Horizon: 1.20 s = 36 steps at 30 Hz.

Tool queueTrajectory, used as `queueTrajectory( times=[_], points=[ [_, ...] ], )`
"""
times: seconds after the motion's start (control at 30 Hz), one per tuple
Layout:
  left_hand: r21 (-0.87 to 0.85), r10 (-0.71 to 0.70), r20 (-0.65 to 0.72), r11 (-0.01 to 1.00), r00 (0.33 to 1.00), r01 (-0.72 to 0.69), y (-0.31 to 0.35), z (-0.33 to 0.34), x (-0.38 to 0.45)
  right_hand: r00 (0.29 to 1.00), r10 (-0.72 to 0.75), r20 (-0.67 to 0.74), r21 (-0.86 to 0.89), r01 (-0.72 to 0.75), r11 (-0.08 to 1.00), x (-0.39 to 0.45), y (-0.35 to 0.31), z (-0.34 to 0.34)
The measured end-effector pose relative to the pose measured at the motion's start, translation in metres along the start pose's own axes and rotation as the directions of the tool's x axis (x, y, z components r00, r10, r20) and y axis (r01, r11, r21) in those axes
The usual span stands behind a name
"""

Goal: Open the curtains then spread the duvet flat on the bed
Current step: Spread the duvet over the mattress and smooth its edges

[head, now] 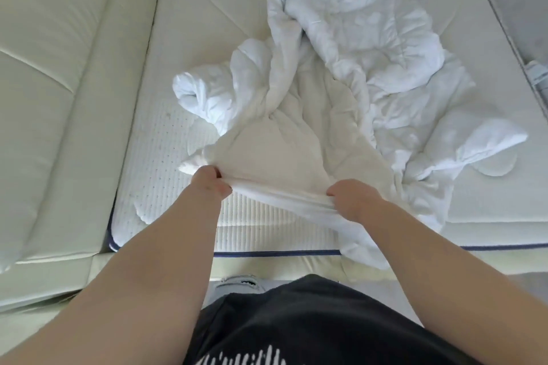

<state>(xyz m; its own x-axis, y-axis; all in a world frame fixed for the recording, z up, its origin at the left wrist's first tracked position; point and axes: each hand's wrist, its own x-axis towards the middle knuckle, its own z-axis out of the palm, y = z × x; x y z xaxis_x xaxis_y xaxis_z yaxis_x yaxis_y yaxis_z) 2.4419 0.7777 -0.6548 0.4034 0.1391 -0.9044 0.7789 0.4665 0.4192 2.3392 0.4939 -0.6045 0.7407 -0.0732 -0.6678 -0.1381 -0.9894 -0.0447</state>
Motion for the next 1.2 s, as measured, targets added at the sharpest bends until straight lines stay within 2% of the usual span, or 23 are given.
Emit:
queueTrajectory(
  times=[0.07,0.13,0.2,0.27,0.33,0.4,0.47,0.53,0.6,0.67,0.73,0.87,0.93,1.07,1.2],
  points=[
    [-0.070,-0.066,0.051,0.995,0.997,0.069,0.013,-0.033,-0.003,0.997,0.015,0.069,-0.068,-0.011,0.998,0.002,-0.030,0.004],
    [-0.122,-0.071,0.159,0.988,0.985,0.091,0.026,-0.068,-0.006,0.989,-0.025,0.143,-0.130,0.043,0.991,0.010,-0.071,0.010],
    [-0.068,-0.029,0.227,0.997,0.974,0.046,0.043,-0.108,-0.012,0.981,-0.076,0.180,-0.179,0.108,0.978,0.020,-0.111,0.012],
    [0.033,0.043,0.230,0.998,0.972,-0.052,0.060,-0.141,-0.016,0.975,-0.124,0.185,-0.187,0.159,0.969,0.030,-0.142,0.010],
    [0.008,0.135,0.098,0.991,0.986,-0.136,0.074,-0.187,-0.014,0.969,-0.189,0.158,-0.164,0.215,0.963,0.039,-0.180,0.008],
    [-0.057,0.191,-0.103,0.979,0.976,-0.198,0.077,-0.229,-0.010,0.962,-0.231,0.149,-0.152,0.253,0.956,0.044,-0.208,0.007],
    [-0.099,0.167,-0.309,0.973,0.936,-0.206,0.069,-0.268,-0.004,0.949,-0.253,0.189,-0.171,0.286,0.943,0.044,-0.230,0.008],
    [-0.056,0.105,-0.472,0.987,0.875,-0.148,0.054,-0.298,0.001,0.932,-0.274,0.238,-0.208,0.325,0.923,0.045,-0.248,0.012],
    [0.090,0.128,-0.542,0.991,0.831,-0.094,0.040,-0.306,0.007,0.921,-0.285,0.266,-0.231,0.347,0.909,0.045,-0.257,0.013],
    [0.169,0.158,-0.469,0.982,0.869,-0.088,0.032,-0.298,0.010,0.915,-0.283,0.288,-0.252,0.358,0.899,0.051,-0.263,0.014],
    [0.083,0.108,-0.408,0.993,0.906,-0.081,0.028,-0.280,0.012,0.910,-0.286,0.301,-0.267,0.368,0.891,0.057,-0.262,0.017],
    [-0.290,-0.089,-0.307,0.957,0.947,-0.005,0.012,-0.263,0.029,0.888,-0.312,0.336,-0.294,0.414,0.862,0.076,-0.263,0.026],
    [-0.321,-0.134,-0.280,0.946,0.951,0.040,0.005,-0.258,0.030,0.893,-0.332,0.304,-0.288,0.419,0.861,0.087,-0.266,0.027],
    [-0.243,-0.087,-0.390,0.970,0.917,-0.012,-0.008,-0.262,0.031,0.909,-0.403,0.108,-0.256,0.417,0.872,0.116,-0.293,0.020],
    [-0.090,0.095,-0.488,0.983,0.868,-0.158,-0.016,-0.287,0.027,0.853,-0.520,0.045,-0.273,0.511,0.815,0.129,-0.350,0.010]
  ],
)
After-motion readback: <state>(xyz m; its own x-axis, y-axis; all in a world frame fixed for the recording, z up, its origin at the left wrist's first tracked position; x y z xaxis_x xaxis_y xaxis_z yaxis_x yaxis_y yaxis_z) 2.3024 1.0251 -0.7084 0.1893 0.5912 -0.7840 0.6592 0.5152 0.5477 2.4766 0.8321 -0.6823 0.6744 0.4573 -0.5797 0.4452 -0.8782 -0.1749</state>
